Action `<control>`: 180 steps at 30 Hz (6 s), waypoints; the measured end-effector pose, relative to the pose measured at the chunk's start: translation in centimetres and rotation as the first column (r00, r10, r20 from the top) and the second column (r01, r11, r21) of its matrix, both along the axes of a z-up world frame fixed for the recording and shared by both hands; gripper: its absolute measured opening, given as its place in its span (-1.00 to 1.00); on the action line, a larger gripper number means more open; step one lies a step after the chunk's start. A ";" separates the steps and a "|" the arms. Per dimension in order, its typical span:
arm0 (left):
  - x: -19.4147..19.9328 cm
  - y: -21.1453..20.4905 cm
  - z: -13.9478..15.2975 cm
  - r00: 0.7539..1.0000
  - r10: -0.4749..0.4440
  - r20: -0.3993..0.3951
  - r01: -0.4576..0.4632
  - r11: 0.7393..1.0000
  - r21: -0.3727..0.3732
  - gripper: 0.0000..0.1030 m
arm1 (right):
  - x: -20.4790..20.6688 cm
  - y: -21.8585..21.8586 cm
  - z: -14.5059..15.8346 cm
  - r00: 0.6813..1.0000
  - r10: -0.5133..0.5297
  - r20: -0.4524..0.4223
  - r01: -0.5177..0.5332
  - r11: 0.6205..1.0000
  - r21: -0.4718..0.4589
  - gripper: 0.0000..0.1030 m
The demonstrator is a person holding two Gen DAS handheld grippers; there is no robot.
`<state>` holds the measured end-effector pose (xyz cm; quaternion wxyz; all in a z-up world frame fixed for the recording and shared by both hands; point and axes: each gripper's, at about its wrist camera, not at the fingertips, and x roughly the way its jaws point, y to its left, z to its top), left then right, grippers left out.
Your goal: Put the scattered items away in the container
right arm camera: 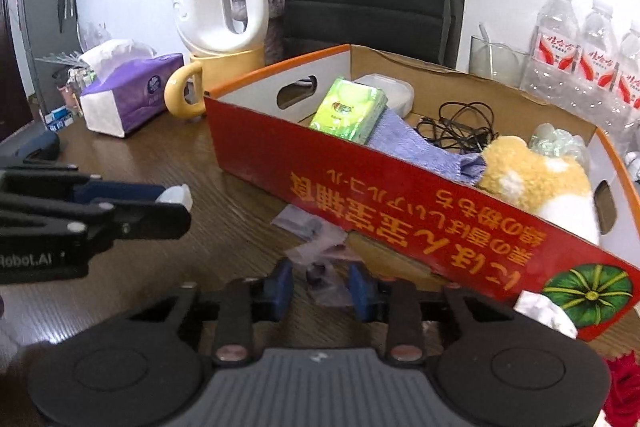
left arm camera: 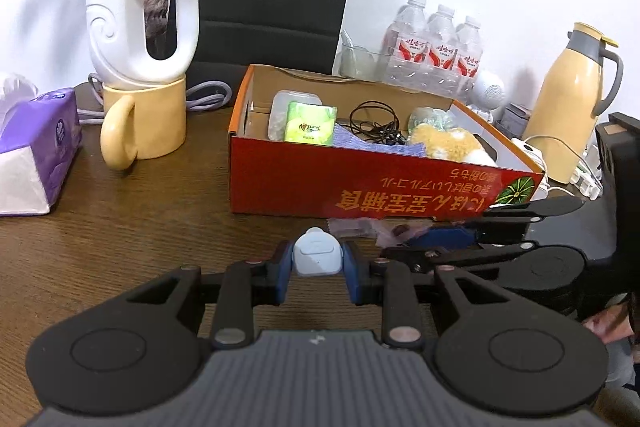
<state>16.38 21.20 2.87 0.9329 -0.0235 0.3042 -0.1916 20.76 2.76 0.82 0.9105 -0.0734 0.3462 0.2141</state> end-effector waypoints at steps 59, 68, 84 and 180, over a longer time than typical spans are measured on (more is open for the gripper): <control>-1.6 -4.9 7.6 0.953 0.080 0.291 -0.097 0.994 0.043 -0.46 | -10.0 -4.9 10.6 0.867 -0.309 0.390 0.248 0.948 0.200 -0.63; 9.3 -6.2 5.7 0.998 0.057 0.026 -0.061 0.986 0.155 -0.46 | 1.9 -9.0 9.5 0.955 -0.281 0.092 0.266 0.953 0.144 -0.63; 19.6 -7.5 3.1 0.870 0.013 -0.492 0.110 0.969 0.221 -0.40 | 15.1 -8.6 4.0 0.814 -0.269 -0.515 0.280 0.958 -0.058 -0.57; 4.4 -8.0 -1.0 0.997 -0.053 -0.062 0.061 0.989 0.133 0.37 | -11.1 -9.5 2.7 0.970 -0.193 0.147 0.144 0.946 0.291 -0.74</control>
